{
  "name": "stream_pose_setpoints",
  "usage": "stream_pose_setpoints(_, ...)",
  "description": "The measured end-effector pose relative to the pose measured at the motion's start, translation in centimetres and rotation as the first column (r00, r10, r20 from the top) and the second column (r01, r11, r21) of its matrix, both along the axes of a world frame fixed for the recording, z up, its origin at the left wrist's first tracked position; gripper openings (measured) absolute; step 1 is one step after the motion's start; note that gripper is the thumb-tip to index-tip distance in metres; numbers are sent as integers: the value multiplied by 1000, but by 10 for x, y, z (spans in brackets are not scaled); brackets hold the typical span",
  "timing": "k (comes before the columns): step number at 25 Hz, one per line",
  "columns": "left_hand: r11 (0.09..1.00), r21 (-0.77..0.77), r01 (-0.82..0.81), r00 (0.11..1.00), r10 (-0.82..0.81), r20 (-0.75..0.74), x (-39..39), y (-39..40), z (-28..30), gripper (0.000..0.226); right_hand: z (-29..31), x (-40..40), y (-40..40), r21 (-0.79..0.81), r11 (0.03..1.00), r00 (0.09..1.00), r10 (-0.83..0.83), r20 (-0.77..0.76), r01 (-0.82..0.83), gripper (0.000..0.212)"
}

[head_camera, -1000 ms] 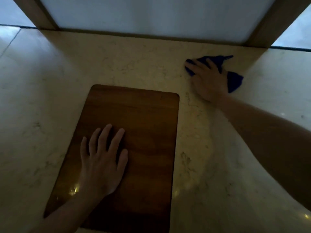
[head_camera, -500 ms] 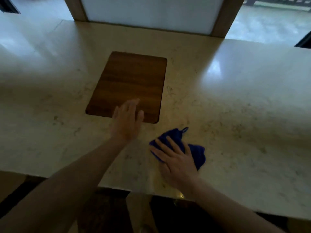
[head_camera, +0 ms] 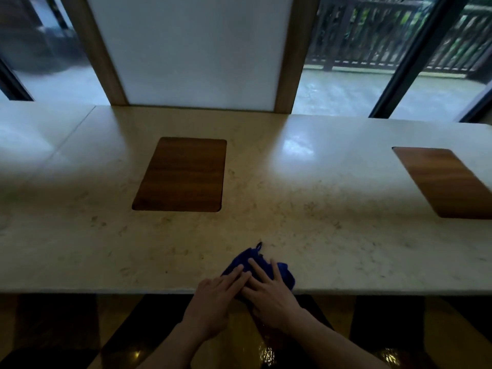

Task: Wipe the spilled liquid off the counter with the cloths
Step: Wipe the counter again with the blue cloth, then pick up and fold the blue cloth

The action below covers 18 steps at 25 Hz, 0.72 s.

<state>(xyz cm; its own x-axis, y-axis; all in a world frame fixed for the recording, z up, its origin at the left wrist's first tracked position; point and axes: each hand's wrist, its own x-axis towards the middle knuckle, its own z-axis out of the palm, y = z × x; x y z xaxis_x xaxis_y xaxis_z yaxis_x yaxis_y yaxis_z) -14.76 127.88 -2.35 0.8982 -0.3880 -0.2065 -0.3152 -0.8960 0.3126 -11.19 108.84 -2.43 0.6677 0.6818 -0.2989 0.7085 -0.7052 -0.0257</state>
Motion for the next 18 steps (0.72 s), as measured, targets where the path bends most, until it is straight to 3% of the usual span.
stream_pose_setpoints(2, 995, 91, -28, 999, 25, 35, 9, -6, 0, 90, 5, -9, -8, -2, 989, 989, -148, 26, 148, 57)
stream_pose_setpoints(4, 971, 235, -48, 998, 35, 60, 12, -12, -1, 88, -1, -21, -18, 106, 946, 947, -313, 69, 305, 37)
stream_pose_setpoints(6, 965, 262, -31, 999, 28, 15, 11, -14, 1, 84, -4, -28, -18, 167, 904, 912, -407, 51, 394, 30)
stream_pose_setpoints(8, 941, 338, 29, 997, -5, -72, 3, -20, -3, 29, -9, -28, -20, 147, 881, 890, -456, 19, 449, 34)
stream_pose_setpoints(11, 943, 331, -20, 994, -17, 109, 14, -29, -18, 67, -7, -19, -29, 262, 838, 867, -498, 9, 478, 35)
stream_pose_setpoints(12, 931, 362, -35, 992, -11, 123, 15, -37, -3, 63, -6, -16, -34, 269, 817, 852, -523, -25, 509, 30)
stream_pose_setpoints(13, 911, 411, -25, 1000, 17, 23, 15, -46, 18, 47, -4, -12, -38, 247, 806, 838, -542, -62, 539, 27)
stream_pose_setpoints(14, 926, 377, 14, 998, 12, -66, 11, -53, 36, 31, 1, -13, -42, 227, 807, 837, -539, -94, 545, 26)
stream_pose_setpoints(15, 960, 278, -35, 993, 64, -97, 8, -60, 49, 32, 14, -14, -48, 169, 828, 845, -518, -132, 534, 27)
stream_pose_setpoints(18, 965, 159, -211, 974, 221, -48, 7, -89, 68, 33, 37, -12, -68, 104, 895, 886, -403, -231, 434, 37)
